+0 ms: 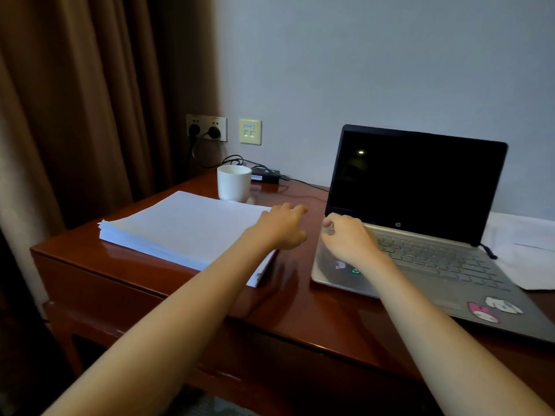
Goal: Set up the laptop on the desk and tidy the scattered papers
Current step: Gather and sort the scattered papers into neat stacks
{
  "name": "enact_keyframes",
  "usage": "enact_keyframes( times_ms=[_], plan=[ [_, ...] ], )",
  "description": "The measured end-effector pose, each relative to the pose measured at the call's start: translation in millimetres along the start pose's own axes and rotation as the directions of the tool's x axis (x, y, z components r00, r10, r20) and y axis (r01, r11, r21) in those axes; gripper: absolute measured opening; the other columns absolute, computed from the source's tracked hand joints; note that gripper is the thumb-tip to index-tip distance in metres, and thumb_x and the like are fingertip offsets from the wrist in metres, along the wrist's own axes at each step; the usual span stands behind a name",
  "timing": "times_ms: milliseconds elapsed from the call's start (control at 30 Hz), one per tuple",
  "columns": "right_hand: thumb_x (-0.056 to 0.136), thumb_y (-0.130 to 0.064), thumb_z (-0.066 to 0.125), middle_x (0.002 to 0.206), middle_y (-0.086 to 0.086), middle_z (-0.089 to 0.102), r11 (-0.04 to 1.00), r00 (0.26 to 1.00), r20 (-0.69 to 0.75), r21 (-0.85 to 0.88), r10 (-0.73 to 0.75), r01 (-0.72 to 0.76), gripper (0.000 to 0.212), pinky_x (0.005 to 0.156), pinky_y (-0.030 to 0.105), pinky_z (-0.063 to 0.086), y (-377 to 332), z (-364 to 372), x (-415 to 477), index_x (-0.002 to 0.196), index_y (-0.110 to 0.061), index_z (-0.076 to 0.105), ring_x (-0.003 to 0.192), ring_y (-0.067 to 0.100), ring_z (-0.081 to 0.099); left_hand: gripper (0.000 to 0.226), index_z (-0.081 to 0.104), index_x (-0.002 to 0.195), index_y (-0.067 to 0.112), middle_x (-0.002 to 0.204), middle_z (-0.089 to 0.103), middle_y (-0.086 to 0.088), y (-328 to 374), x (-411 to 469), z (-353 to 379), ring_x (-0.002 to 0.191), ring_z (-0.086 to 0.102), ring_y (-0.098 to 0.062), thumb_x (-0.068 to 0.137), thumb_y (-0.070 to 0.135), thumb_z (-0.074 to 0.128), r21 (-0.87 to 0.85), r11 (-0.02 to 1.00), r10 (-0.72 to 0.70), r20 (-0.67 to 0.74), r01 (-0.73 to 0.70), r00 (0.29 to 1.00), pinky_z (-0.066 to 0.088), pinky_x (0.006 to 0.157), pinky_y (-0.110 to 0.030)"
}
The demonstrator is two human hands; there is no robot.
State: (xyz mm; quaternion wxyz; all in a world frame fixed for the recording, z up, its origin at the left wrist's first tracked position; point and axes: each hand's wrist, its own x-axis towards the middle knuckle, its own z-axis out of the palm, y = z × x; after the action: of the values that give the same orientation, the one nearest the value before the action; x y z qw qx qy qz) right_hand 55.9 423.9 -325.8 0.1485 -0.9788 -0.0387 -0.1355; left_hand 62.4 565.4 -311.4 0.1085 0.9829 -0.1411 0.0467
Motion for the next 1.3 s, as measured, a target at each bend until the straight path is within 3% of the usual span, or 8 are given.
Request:
enact_keyframes(
  times_ms=[167,300,467,667,900,1133,1300],
  plan=[
    [0.093,-0.029,0.048,0.131,0.009,0.051,0.994,0.996,-0.012,-0.06,0.094,-0.094,0.043,0.091,0.036,0.046,45,-19,2,0.135,-0.018,0.045,0.115,0.027,0.051,0.064,0.017,0.15,0.022,0.158,0.013,-0.009,32,21,-5,0.145,0.009,-0.029,0.095,0.042,0.044,0.133,0.987,0.08,0.081,-0.09,0.993,0.014,0.115,-0.047],
    [0.096,-0.032,0.044,0.146,0.01,0.037,0.976,0.984,-0.03,-0.125,0.178,-0.181,0.052,0.104,0.037,0.037,79,-35,-8,0.145,-0.018,0.032,0.13,0.029,0.039,0.065,0.013,0.151,0.026,0.159,0.006,-0.009,62,33,-3,0.146,0.0,-0.031,0.096,0.05,0.039,0.133,0.979,0.132,0.153,-0.152,0.979,0.006,0.117,-0.049],
    [0.098,-0.036,0.039,0.15,0.012,0.03,0.947,0.963,0.02,-0.19,0.268,-0.26,0.054,0.107,0.041,0.033,126,-60,-21,0.147,-0.018,0.027,0.134,0.032,0.034,0.066,0.01,0.151,0.025,0.159,0.006,-0.008,111,41,1,0.146,-0.003,-0.033,0.096,0.051,0.035,0.054,0.96,0.251,0.278,-0.276,0.927,0.005,0.117,-0.051],
    [0.097,-0.039,0.038,0.141,0.014,0.04,0.883,0.895,0.059,-0.204,0.441,-0.422,0.05,0.1,0.041,0.039,189,-81,-43,0.142,-0.018,0.034,0.126,0.034,0.04,0.062,0.016,0.15,0.024,0.158,0.012,-0.007,176,44,9,0.146,0.0,-0.031,0.097,0.048,0.036,0.03,0.919,0.368,0.289,-0.392,0.884,0.009,0.116,-0.049],
    [0.097,-0.044,0.037,0.148,0.012,0.033,0.769,0.779,0.052,-0.213,0.625,-0.602,0.053,0.106,0.041,0.032,252,-95,-83,0.144,-0.02,0.033,0.133,0.035,0.033,0.055,0.027,0.147,0.024,0.157,0.017,-0.007,244,45,27,0.146,0.005,-0.029,0.097,0.047,0.037,0.05,0.853,0.485,0.294,-0.52,0.824,0.01,0.116,-0.047],
    [0.097,-0.045,0.033,0.15,0.013,0.029,0.714,0.728,0.03,-0.23,0.685,-0.662,0.052,0.109,0.047,0.026,288,-100,-107,0.145,-0.024,0.033,0.138,0.034,0.025,0.055,0.032,0.146,0.024,0.152,0.026,-0.012,291,58,58,0.142,0.016,-0.031,0.097,0.049,0.036,0.153,0.777,0.545,0.325,-0.611,0.773,0.02,0.113,-0.045],
    [0.098,-0.045,0.03,0.148,0.01,0.031,0.714,0.732,0.02,-0.239,0.681,-0.658,0.049,0.109,0.049,0.023,306,-96,-110,0.144,-0.028,0.033,0.138,0.03,0.023,0.054,0.033,0.146,0.018,0.153,0.019,-0.016,313,70,77,0.144,0.009,-0.034,0.098,0.045,0.035,0.179,0.775,0.522,0.358,-0.606,0.774,0.014,0.116,-0.046]
  ],
)
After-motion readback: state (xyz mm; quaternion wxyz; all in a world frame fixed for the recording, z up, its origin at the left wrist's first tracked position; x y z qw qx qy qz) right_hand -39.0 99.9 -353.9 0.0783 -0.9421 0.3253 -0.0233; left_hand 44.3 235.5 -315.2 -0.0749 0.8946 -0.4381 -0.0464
